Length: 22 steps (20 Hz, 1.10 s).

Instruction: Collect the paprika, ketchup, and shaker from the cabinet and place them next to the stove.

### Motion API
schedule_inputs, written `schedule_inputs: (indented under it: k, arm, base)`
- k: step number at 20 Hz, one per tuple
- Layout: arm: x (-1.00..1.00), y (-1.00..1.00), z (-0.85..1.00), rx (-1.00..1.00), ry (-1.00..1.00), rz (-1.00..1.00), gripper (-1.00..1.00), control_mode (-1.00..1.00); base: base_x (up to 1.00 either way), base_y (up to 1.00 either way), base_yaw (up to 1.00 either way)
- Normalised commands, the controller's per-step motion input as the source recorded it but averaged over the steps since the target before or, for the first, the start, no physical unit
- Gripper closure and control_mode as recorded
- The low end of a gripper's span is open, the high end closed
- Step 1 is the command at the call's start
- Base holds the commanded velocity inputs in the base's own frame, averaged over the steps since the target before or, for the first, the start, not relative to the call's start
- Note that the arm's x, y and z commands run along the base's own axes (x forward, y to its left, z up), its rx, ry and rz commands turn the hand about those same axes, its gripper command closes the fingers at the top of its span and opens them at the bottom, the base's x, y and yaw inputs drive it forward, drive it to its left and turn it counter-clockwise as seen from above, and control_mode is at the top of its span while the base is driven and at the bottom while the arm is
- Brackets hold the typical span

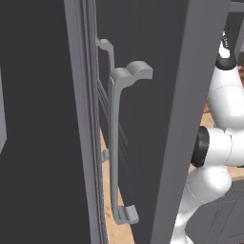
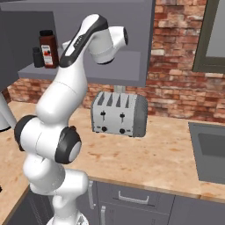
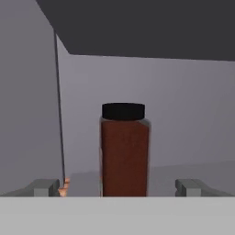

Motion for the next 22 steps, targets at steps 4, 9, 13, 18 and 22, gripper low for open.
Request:
schedule_inputs:
  k: [4, 9, 13, 18, 22]
  arm:
    - [0.21, 0.1, 0.0, 0.0, 0.04, 0.01, -1.0, -1.0]
    - [0.17, 0.18, 0.0, -0.01, 0.04, 0.01, -1.0, -1.0]
    - [0.07, 0.32, 0.0, -0.03, 0.01, 0.01, -1.0, -1.0]
    - [0.05, 0.27, 0.0, -0.03, 0.01, 0.01, -1.0, -1.0]
    - [0.0, 0.07, 0.0, -0.02, 0.0, 0.01, -1.0, -1.0]
  base:
    - [0.0, 0.0, 0.0]
    - [0.0, 0.0, 0.0]
    - [0.0, 0.0, 0.0]
    - [0.0, 0.0, 0.0]
    - [0.0, 0.0, 0.0]
